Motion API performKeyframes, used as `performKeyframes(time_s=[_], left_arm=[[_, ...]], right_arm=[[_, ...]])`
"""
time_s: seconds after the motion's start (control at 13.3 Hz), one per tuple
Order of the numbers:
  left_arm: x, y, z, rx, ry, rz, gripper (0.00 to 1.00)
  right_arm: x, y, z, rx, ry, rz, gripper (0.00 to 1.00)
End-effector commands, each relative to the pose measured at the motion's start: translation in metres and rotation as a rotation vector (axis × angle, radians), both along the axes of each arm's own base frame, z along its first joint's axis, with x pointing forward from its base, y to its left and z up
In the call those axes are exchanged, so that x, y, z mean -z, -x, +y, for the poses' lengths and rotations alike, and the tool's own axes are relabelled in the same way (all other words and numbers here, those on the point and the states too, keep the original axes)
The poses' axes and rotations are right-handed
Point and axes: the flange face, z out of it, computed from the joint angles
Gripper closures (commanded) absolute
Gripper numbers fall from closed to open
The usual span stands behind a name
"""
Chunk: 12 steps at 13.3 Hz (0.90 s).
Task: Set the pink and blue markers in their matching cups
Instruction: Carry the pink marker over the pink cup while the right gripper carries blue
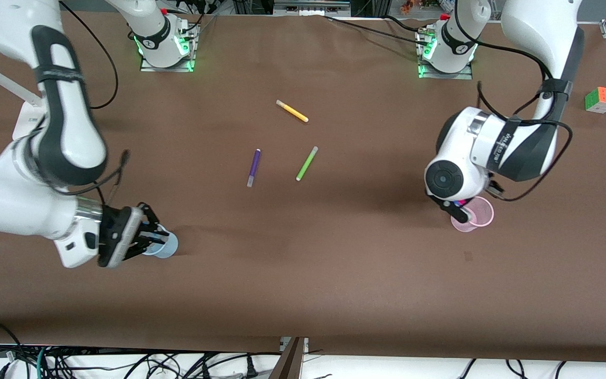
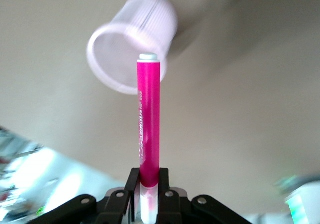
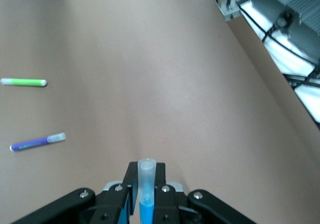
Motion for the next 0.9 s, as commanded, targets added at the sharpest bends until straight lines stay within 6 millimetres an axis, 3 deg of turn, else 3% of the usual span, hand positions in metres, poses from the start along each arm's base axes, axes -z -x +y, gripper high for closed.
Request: performKeyframes(time_s=[0.0,0.3,0.38,0.45,0.53,0.6,0.68,0.75,0.83], left_arm=[[0.020,-0.013,0.020,0.170,-0.081,0.164,1.00],[0.075,-0.017,0.018,0.264,-0.186,0.231,1.00],[0.080,-0.017,0.018,0.268,-0.186,0.234,1.00],[0.079,-0.018,0.017,0.265,-0.184,0.228,0.87],[0.073,-0.022,0.018,0.251,-0.180,0.202,0.65],[0.064,-0.029,0.016,0.236,-0.167,0.172,0.46],[0.057,-0.032,0.011,0.236,-0.161,0.156,0.00],[0.047,-0.037,0.009,0.233,-0.152,0.135,0.00],[0.041,-0.038,0.007,0.214,-0.124,0.128,0.00]], right_arm=[[0.017,-0.003,-0.018,-0.088,-0.097,-0.038,1.00],[0.056,-0.004,-0.032,-0.142,-0.206,-0.076,1.00],[0.064,-0.004,-0.036,-0.148,-0.224,-0.085,1.00],[0.068,-0.005,-0.037,-0.154,-0.232,-0.089,1.00],[0.068,-0.005,-0.038,-0.150,-0.230,-0.086,0.98],[0.069,-0.004,-0.039,-0.136,-0.231,-0.073,0.90],[0.069,-0.005,-0.041,-0.129,-0.231,-0.072,0.27],[0.067,-0.005,-0.043,-0.105,-0.228,-0.061,0.00],[0.064,-0.005,-0.045,-0.041,-0.218,-0.009,0.00]])
